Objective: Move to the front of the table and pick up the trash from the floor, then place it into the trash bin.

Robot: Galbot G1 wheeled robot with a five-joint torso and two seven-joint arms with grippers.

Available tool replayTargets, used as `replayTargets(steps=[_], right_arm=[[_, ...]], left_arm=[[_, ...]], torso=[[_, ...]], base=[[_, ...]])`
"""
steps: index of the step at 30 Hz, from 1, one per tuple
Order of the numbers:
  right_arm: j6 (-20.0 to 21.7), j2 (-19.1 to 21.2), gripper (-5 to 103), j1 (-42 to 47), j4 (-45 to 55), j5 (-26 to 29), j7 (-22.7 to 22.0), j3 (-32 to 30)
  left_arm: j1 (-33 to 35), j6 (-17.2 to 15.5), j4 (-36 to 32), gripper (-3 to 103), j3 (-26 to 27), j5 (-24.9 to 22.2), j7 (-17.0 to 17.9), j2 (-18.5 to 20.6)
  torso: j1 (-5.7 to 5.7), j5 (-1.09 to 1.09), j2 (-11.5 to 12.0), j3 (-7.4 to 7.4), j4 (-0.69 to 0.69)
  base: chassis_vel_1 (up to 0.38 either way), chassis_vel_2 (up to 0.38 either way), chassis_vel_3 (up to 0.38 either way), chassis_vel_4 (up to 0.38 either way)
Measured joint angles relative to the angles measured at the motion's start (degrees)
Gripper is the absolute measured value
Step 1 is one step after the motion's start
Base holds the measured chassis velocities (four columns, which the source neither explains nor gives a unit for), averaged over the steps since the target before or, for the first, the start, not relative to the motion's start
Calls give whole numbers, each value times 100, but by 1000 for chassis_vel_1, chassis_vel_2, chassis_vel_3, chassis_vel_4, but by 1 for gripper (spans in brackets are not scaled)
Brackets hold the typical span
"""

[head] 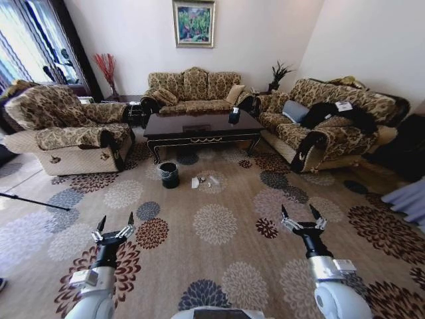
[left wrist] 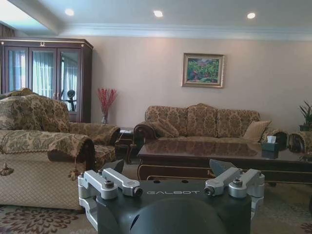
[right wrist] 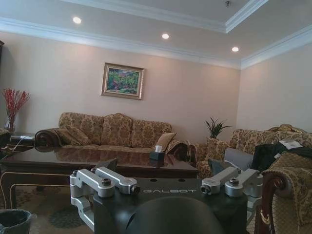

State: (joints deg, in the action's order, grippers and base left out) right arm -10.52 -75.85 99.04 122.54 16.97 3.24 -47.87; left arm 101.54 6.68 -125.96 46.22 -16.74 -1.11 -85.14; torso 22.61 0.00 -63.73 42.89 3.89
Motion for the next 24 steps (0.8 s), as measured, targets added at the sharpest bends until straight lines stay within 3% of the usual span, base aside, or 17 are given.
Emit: replayTargets(steps=[24], right_arm=[[-31, -74, 100, -106, -236, -68, 9, 128]], left_arm=[[-32, 18, 88, 100, -22, 3, -41, 7]], torso=[[-319, 0, 706, -386, 0]], base=[[0, 0, 0, 0]])
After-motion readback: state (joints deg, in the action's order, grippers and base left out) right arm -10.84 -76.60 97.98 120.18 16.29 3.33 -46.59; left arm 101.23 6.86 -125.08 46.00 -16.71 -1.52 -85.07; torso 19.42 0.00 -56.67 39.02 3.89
